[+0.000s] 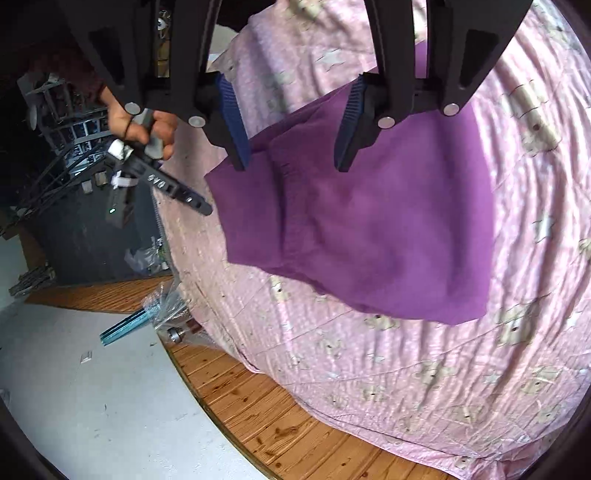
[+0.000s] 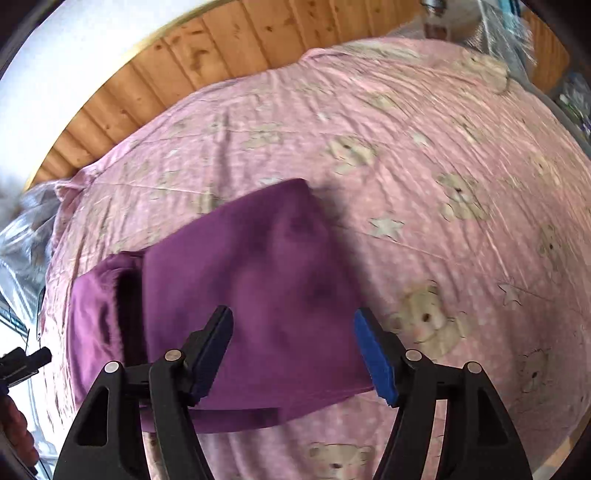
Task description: Fold clothes
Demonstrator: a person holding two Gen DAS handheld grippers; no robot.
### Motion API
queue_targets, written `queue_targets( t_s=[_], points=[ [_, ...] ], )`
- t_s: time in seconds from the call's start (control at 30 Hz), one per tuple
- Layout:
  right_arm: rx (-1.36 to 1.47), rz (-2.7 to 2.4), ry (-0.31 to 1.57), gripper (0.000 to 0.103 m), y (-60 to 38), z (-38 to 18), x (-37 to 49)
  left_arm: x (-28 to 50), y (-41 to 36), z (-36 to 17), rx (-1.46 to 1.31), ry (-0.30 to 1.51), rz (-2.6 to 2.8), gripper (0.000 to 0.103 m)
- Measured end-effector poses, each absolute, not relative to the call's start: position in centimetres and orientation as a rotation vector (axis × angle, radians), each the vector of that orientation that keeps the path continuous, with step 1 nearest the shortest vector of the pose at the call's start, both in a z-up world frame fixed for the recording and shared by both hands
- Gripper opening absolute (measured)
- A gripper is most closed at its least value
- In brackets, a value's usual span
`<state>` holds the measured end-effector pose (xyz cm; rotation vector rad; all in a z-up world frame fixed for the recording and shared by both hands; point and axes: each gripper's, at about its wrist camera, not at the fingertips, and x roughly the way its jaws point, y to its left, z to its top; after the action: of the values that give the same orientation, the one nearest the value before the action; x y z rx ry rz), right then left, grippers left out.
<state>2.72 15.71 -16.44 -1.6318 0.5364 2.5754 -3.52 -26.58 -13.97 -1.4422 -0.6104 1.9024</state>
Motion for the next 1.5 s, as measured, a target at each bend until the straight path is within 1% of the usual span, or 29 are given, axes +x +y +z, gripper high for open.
queue_targets(
  t_s=[0.07, 0.1, 0.13, 0.17, 0.2, 0.27, 0.37, 0.5, 0.57, 0.67, 0.7, 0.73, 0.77, 0.8, 0.83, 0.87, 0.9, 0.93, 0.97, 1.0, 1.03, 1.1, 1.13, 1.2, 1.27, 1.33, 1.4, 1.47, 1.5],
  points=[
    [-1.712, 2.532, 0.545, 0.068, 17.0, -17.9, 3.0, -5.5, -22.4, -13.5, -1.482, -0.595, 1.874, 0.055],
    [-1.766, 2.531, 0.527, 0.066, 16.6, -18.8, 3.2, -6.3, -20.2, -13.3, -1.500, -0.578, 1.856, 0.055],
    [-1.760, 2.569, 0.471, 0.058, 16.3, -18.5, 3.7, -7.0, -17.9, -12.9, -1.512, -0.557, 1.840, 0.055],
    [-1.746, 2.632, 0.416, 0.024, 15.6, -17.6, 4.2, -7.5, -15.5, -12.4, -1.521, -0.534, 1.826, 0.055],
    [-1.706, 2.676, 0.328, 0.015, 14.9, -16.6, 4.7, -8.3, -13.1, -12.1, -1.534, -0.511, 1.803, 0.055],
    [-1.593, 2.793, 0.159, 0.011, 13.5, -13.6, 6.1, -9.7, -8.7, -11.7, -1.582, -0.471, 1.764, 0.055],
    [-1.397, 2.968, -0.183, 0.010, 9.7, -9.9, 8.1, -11.4, -3.0, -11.0, -1.633, -0.405, 1.687, 0.055],
    [-1.170, 3.137, -0.530, 0.010, 4.1, -8.0, 9.3, -12.2, 1.2, -10.5, -1.703, -0.246, 1.651, 0.055],
    [-1.103, 3.189, -0.648, 0.010, 2.4, -7.5, 9.9, -11.9, 1.8, -11.0, -1.769, -0.150, 1.638, 0.055],
    [-1.053, 3.248, -0.698, 0.010, 0.6, -6.7, 10.6, -11.4, 0.7, -11.8, -1.819, -0.041, 1.665, 0.055],
    [-1.043, 3.260, -0.691, 0.010, 0.1, -6.3, 10.7, -11.2, -0.2, -11.7, -1.804, -0.025, 1.680, 0.049],
    [-1.037, 3.273, -0.680, 0.010, -0.3, -6.0, 10.8, -11.0, -1.0, -11.5, -1.773, 0.004, 1.701, 0.027],
    [-1.026, 3.292, -0.667, 0.010, -0.8, -5.5, 10.9, -10.7, -1.9, -11.2, -1.735, 0.036, 1.726, 0.018],
    [-1.005, 3.315, -0.659, 0.010, -1.4, -5.0, 11.1, -10.6, -3.2, -10.7, -1.699, 0.026, 1.743, 0.014],
    [-0.983, 3.346, -0.644, 0.012, -2.0, -4.3, 11.3, -10.6, -4.7, -10.2, -1.673, -0.014, 1.753, 0.011],
    [-0.958, 3.387, -0.611, 0.018, -2.7, -3.3, 11.6, -10.6, -6.6, -9.5, -1.648, -0.060, 1.766, 0.011],
    [-0.939, 3.432, -0.553, 0.028, -3.2, -2.1, 12.1, -10.6, -8.9, -8.7, -1.621, -0.118, 1.781, 0.010],
    [-0.924, 3.482, -0.462, 0.034, -3.5, -0.8, 12.6, -10.5, -11.5, -7.9, -1.597, -0.189, 1.796, 0.010],
    [-0.923, 3.530, -0.345, 0.043, -3.9, 0.5, 12.9, -10.5, -14.4, -7.3, -1.574, -0.257, 1.816, 0.010],
    [-0.938, 3.553, -0.230, 0.046, -4.3, 1.3, 13.0, -10.3, -17.6, -6.8, -1.555, -0.313, 1.842, 0.010],
    [-0.981, 3.552, -0.146, 0.046, -4.9, 1.6, 12.5, -10.1, -20.9, -6.9, -1.546, -0.363, 1.866, 0.010],
    [-1.185, 3.484, -0.053, 0.045, -6.8, 0.1, 10.4, -9.7, -27.5, -9.0, -1.552, -0.507, 1.856, 0.010],
    [-1.289, 3.421, -0.046, 0.045, -7.8, -1.8, 9.1, -9.6, -30.1, -10.9, -1.562, -0.552, 1.862, 0.010],
    [-1.595, 3.257, -0.105, 0.033, -10.3, -6.7, 6.7, -9.6, -33.7, -15.1, -1.552, -0.650, 1.856, 0.010],
    [-1.808, 3.077, -0.211, 0.033, -12.1, -11.2, 5.2, -9.8, -35.5, -19.5, -1.569, -0.751, 1.802, 0.011],
    [-1.816, 2.978, -0.342, 0.034, -11.8, -13.8, 4.9, -9.5, -35.7, -22.6, -1.581, -0.808, 1.713, 0.011],
    [-1.789, 2.973, -0.482, 0.035, -11.6, -13.6, 5.0, -8.7, -35.2, -23.7, -1.595, -0.801, 1.685, 0.011],
    [-1.782, 2.932, -0.510, 0.038, -11.1, -12.7, 5.5, -8.2, -35.7, -22.9, -1.529, -0.910, 1.665, 0.011],
    [-1.792, 2.914, -0.497, 0.041, -11.0, -14.0, 3.6, -8.0, -35.9, -22.2, -1.479, -0.956, 1.661, 0.011]
  ],
)
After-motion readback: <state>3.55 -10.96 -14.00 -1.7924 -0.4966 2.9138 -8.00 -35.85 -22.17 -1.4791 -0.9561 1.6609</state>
